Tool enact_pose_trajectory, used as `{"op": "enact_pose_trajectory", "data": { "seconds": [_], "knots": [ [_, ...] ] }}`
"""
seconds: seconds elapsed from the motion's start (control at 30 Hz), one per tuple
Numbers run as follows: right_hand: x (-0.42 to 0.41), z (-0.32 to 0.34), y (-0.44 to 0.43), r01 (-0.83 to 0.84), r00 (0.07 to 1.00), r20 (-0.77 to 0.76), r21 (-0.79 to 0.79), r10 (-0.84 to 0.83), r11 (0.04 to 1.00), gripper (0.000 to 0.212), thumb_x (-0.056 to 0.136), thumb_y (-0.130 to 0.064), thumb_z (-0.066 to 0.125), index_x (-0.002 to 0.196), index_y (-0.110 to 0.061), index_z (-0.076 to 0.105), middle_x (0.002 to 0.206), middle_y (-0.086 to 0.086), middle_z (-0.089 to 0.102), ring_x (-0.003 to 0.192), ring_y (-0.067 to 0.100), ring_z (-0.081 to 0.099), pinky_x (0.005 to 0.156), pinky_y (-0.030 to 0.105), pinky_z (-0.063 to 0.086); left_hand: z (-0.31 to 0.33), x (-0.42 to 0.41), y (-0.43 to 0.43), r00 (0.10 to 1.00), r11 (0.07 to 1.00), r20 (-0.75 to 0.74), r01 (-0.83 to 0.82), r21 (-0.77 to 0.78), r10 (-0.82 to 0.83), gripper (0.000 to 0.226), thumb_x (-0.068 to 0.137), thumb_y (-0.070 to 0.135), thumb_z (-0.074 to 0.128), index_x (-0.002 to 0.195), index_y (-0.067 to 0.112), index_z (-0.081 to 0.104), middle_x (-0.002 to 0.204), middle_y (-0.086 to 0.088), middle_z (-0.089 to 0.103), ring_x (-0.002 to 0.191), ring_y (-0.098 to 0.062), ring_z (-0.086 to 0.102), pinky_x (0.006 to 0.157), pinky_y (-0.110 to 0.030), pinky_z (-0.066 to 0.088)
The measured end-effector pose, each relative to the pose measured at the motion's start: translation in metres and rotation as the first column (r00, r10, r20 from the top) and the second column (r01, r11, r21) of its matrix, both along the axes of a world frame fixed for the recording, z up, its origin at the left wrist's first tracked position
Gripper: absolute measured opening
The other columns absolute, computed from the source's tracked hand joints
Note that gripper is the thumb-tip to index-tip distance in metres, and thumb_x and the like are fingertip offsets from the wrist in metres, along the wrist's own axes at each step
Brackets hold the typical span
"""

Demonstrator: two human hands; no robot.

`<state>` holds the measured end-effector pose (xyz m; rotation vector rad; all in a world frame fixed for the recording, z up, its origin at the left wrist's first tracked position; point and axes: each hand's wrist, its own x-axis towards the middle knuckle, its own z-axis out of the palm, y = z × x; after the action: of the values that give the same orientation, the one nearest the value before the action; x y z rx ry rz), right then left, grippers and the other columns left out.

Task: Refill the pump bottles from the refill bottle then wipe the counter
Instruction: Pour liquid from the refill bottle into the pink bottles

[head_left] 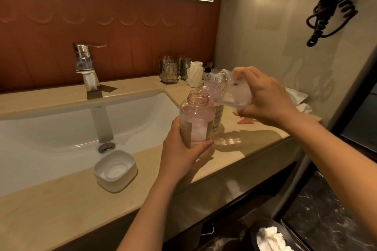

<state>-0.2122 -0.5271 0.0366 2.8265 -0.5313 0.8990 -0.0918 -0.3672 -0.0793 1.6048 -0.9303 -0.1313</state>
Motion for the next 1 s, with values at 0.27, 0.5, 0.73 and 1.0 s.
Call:
{"op": "enact_pose_trajectory", "data": {
  "seconds": [0.27, 0.5, 0.73, 1.0],
  "knots": [
    [-0.004, -0.017, 0.006, -0.122, 0.982, 0.179, 0.369, 0.058, 0.921, 0.076, 0.055, -0.015, 0.082, 0.121, -0.020, 0.045, 0.110, -0.006, 0.049, 0.096, 0.015, 0.049, 0.067, 0.020, 0.039, 0.006, -0.003, 0.001, 1.000, 1.000, -0.028, 0.006, 0.012, -0.006, 0.073, 0.066, 0.040, 0.081, 0.125, 0.037, 0.038, 0.109, 0.027, 0.052, 0.097, 0.008, 0.052, 0.072, -0.003, 0.044],
    [-0.016, -0.016, 0.007, -0.251, 0.934, 0.357, 0.605, 0.024, 0.756, 0.072, 0.060, -0.015, 0.084, 0.120, -0.023, 0.045, 0.113, -0.007, 0.053, 0.103, 0.010, 0.049, 0.075, 0.005, 0.037, 0.007, -0.003, 0.001, 0.997, 0.999, -0.073, -0.007, 0.035, 0.009, 0.077, 0.065, 0.039, 0.082, 0.129, 0.035, 0.038, 0.112, 0.025, 0.051, 0.102, 0.002, 0.052, 0.072, -0.009, 0.045],
    [-0.021, -0.021, 0.005, -0.326, 0.896, 0.443, 0.666, -0.005, 0.671, 0.074, 0.059, -0.018, 0.085, 0.120, -0.026, 0.045, 0.117, -0.008, 0.052, 0.109, 0.012, 0.049, 0.087, 0.028, 0.045, 0.010, -0.001, 0.001, 0.989, 0.998, -0.136, -0.051, 0.026, 0.054, 0.076, 0.064, 0.029, 0.084, 0.128, 0.025, 0.043, 0.121, 0.009, 0.055, 0.108, -0.010, 0.053, 0.077, -0.016, 0.048],
    [-0.016, -0.021, 0.003, -0.399, 0.853, 0.521, 0.690, -0.033, 0.604, 0.073, 0.055, -0.020, 0.085, 0.116, -0.031, 0.046, 0.108, -0.017, 0.052, 0.106, 0.012, 0.051, 0.091, 0.041, 0.048, 0.018, 0.024, -0.007, 0.936, 0.976, -0.299, -0.209, -0.053, 0.184, 0.070, 0.066, 0.019, 0.084, 0.122, 0.023, 0.042, 0.115, 0.001, 0.056, 0.104, -0.019, 0.057, 0.087, -0.039, 0.053]
  ]
}}
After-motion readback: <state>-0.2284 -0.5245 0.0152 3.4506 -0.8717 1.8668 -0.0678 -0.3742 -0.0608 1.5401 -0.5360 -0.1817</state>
